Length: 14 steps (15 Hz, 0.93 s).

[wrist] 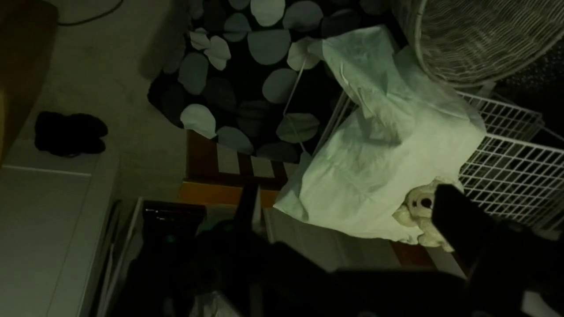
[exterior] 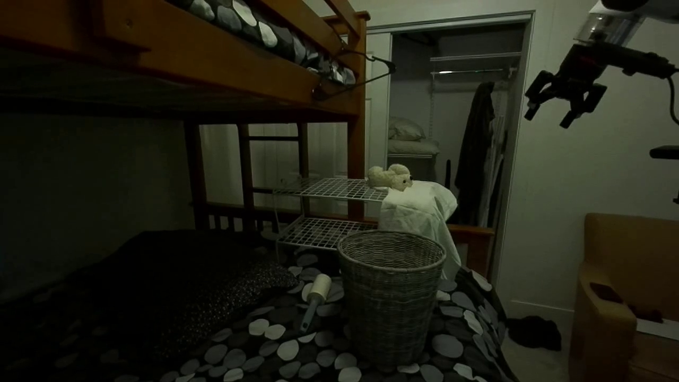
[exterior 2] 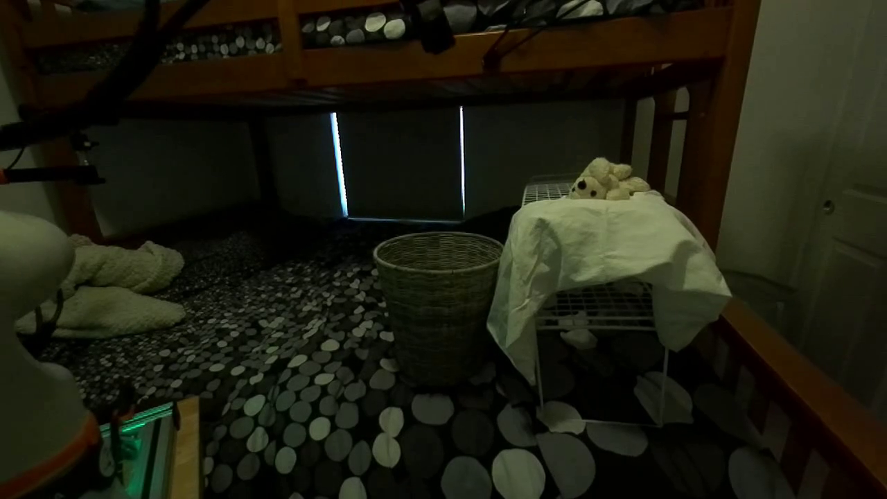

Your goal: Put the white fluffy toy in the basket

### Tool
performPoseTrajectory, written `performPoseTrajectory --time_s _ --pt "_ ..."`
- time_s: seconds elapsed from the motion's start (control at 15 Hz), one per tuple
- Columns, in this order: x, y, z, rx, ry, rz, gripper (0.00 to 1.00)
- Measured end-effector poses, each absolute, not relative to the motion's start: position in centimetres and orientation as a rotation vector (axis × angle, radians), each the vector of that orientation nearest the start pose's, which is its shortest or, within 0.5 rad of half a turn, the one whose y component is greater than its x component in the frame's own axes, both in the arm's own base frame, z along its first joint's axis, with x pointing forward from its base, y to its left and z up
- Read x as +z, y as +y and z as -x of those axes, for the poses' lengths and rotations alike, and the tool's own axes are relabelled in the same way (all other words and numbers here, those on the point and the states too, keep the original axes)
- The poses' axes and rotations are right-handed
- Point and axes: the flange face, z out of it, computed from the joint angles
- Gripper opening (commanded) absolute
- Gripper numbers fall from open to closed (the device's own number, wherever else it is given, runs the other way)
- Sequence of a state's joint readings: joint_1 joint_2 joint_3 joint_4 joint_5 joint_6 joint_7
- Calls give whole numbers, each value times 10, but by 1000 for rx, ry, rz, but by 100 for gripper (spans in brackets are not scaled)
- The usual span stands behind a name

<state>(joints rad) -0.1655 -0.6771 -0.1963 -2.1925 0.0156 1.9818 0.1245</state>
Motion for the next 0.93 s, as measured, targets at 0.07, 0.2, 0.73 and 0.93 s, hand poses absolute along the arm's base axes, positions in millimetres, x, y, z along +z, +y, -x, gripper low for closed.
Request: performPoseTrajectory --time_s 0.07,0.2,0.73,0.93 --pt "676 -160 -346 -712 698 2876 100" --pt "677 -159 -352 -707 691 2876 100" --pt "677 -157 -354 -706 683 2878 100" --pt "677 -157 -354 -706 683 2878 100"
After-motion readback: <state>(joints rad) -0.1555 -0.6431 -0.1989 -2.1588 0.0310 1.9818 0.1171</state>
